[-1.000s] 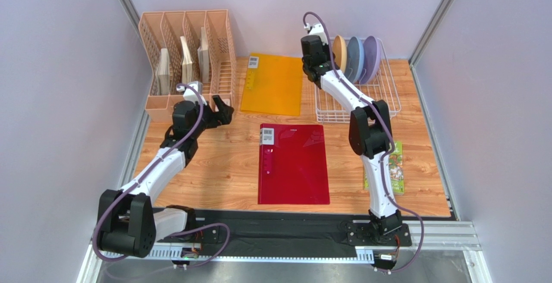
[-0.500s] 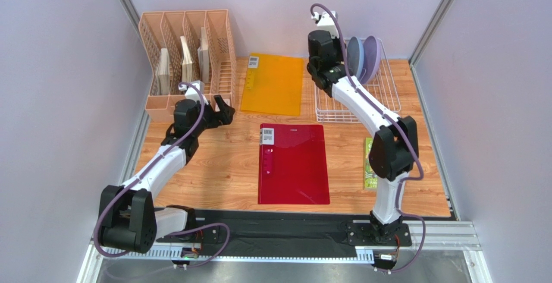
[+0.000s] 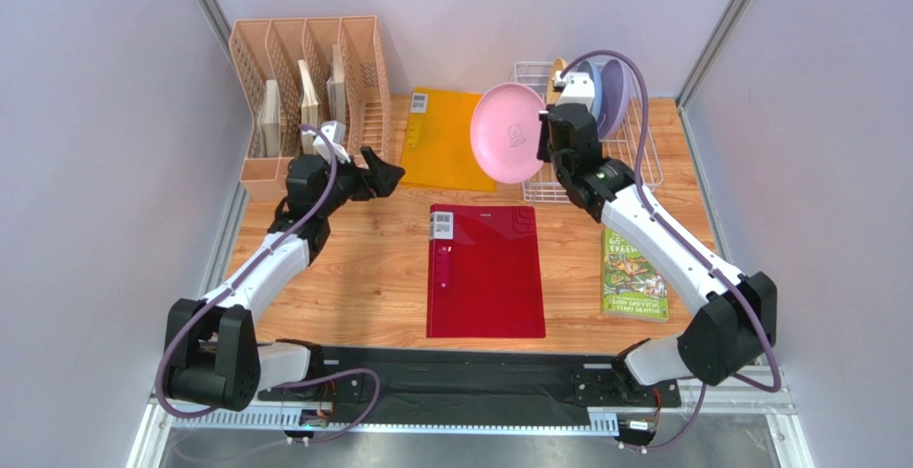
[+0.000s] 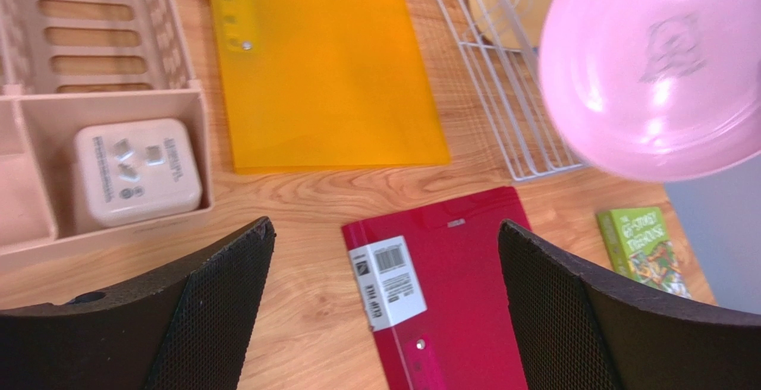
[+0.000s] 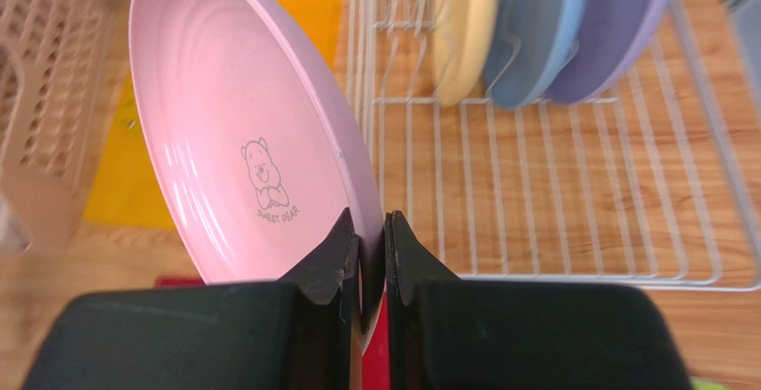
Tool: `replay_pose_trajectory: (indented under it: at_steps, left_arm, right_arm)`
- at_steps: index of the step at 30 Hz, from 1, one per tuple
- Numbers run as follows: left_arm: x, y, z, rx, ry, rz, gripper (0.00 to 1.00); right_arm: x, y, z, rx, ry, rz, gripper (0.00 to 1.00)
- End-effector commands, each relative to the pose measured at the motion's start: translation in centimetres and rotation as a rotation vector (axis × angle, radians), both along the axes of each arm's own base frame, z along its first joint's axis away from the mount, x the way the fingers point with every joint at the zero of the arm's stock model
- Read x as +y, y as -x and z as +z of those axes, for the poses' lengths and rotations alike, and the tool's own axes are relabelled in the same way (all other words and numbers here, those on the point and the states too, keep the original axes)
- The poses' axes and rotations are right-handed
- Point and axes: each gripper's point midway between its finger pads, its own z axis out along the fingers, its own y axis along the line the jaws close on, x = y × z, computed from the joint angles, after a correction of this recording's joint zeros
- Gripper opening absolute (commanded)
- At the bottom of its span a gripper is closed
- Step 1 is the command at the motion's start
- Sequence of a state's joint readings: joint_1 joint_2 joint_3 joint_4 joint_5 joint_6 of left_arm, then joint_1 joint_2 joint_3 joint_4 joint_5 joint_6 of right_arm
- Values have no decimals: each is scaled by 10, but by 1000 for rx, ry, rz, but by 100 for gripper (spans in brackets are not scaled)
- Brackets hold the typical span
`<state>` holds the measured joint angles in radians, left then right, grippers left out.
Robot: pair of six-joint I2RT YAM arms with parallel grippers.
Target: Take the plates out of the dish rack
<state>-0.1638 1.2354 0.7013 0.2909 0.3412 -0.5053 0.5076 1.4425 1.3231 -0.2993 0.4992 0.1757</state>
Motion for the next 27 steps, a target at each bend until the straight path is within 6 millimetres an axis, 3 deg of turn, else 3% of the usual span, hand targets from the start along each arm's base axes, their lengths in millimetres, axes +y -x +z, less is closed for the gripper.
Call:
replay_pose_trajectory:
  at_steps: [1,6,13,20,22,23,25,26,27]
  left_arm:
    - [-23,-2,25,-74,81,-85,100]
    - [-41,-4,12,-57,82,-103,100]
    - [-50,-5,-3,-49,88,-90,99]
    - [-58,0,2,-80,135,-109,94]
    - [-58,1,4,-96,148,-110,84]
    - [-59,2,4,-97,152,-113,69]
    - [-59,4,7,-106,159,-119,49]
    - [-60,4,8,-109,162,-124,28]
    - [-61,5,9,-112,165,-128,17]
  right_arm:
    - [42,24,-11,17,-221,196,0]
    - [73,39,-7,19,-337,355,0]
    - [100,54,-4,36,-454,496,0]
    - [120,60,-11,82,-504,590,0]
    - [127,61,-3,65,-533,633,0]
    - [129,61,-5,72,-540,640,0]
    - [135,63,-4,80,-560,676,0]
    - [137,62,-5,87,-564,681,0]
    - [141,63,-9,107,-570,698,0]
